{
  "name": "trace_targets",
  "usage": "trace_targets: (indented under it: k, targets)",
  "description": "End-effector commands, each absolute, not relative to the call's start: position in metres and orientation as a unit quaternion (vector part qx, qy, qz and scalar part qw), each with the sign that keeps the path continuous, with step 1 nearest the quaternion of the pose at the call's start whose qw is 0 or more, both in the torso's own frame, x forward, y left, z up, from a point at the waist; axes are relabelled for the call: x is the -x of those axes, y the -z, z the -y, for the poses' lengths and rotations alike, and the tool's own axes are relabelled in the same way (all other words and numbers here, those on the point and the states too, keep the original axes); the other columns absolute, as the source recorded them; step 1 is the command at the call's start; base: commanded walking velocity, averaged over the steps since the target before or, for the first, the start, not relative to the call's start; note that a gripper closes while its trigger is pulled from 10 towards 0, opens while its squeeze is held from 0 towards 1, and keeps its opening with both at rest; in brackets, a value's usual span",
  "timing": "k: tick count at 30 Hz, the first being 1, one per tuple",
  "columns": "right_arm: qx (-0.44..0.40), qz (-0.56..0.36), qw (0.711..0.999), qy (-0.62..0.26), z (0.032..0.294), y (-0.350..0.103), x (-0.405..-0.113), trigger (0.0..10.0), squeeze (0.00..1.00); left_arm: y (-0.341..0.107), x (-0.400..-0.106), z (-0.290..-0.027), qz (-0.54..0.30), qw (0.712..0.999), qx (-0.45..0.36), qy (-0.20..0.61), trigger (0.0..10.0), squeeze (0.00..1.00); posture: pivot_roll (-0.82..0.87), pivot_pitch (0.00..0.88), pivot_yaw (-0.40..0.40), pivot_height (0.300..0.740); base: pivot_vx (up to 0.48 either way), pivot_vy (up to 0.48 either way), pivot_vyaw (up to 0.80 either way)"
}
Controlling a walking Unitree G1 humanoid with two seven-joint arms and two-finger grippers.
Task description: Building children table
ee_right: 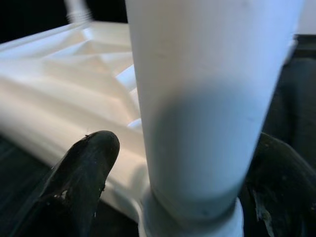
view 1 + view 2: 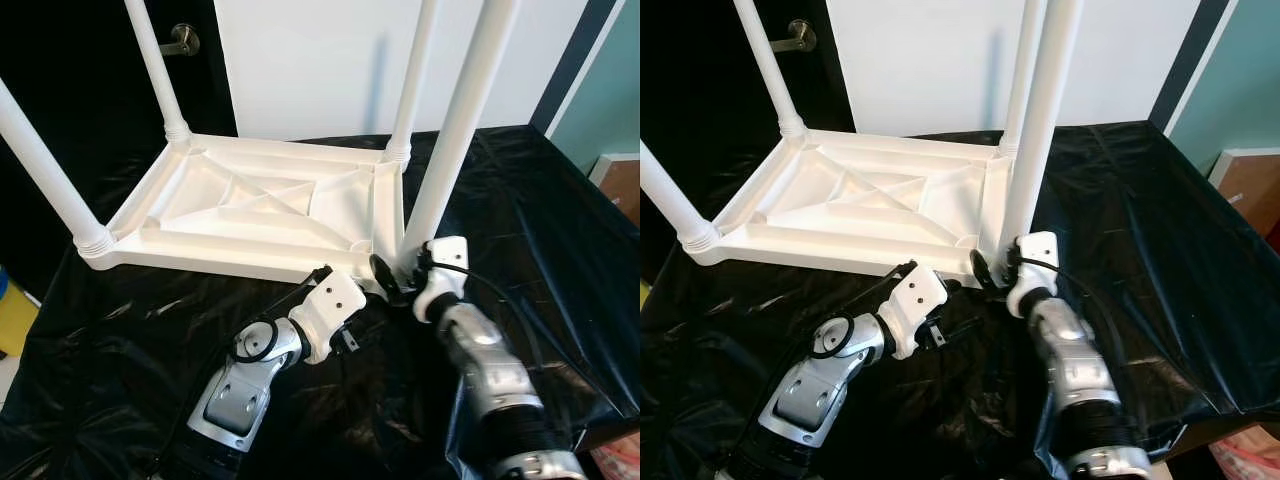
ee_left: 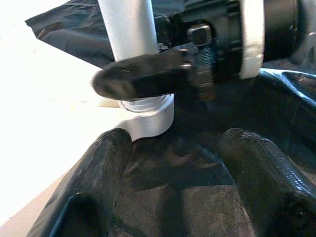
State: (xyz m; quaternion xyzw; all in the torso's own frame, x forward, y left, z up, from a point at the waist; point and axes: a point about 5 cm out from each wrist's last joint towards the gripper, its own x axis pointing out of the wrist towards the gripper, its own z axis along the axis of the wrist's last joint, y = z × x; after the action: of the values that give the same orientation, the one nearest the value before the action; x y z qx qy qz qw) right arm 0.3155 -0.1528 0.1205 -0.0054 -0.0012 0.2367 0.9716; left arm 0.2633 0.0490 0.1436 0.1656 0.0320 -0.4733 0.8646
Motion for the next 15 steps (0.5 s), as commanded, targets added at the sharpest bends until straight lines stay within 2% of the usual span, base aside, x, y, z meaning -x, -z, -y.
trace_targets:
  k: [1, 7, 15]
  targets:
    - [0.014, 0.001, 0.96, -0.279, 0.153, -0.121, -0.318, 10.0, 0.0, -0.146, -0.266, -0.05, -0.025, 0.88, -0.169, 0.443, 10.0, 0.0, 0.01, 0.04, -0.034, 0.74, 0.0, 0.0, 0.0]
    - [0.033, -0.001, 0.95, -0.312, 0.158, -0.125, -0.329, 10.0, 0.0, -0.147, -0.266, -0.05, -0.024, 0.88, -0.17, 0.443, 10.0, 0.0, 0.01, 0.038, -0.034, 0.74, 0.0, 0.0, 0.0]
    - [0.059, -0.023, 0.933, -0.355, 0.153, -0.128, -0.35, 10.0, 0.0, -0.15, -0.269, -0.051, -0.02, 0.88, -0.173, 0.443, 10.0, 0.0, 0.03, 0.032, -0.03, 0.74, 0.0, 0.0, 0.0]
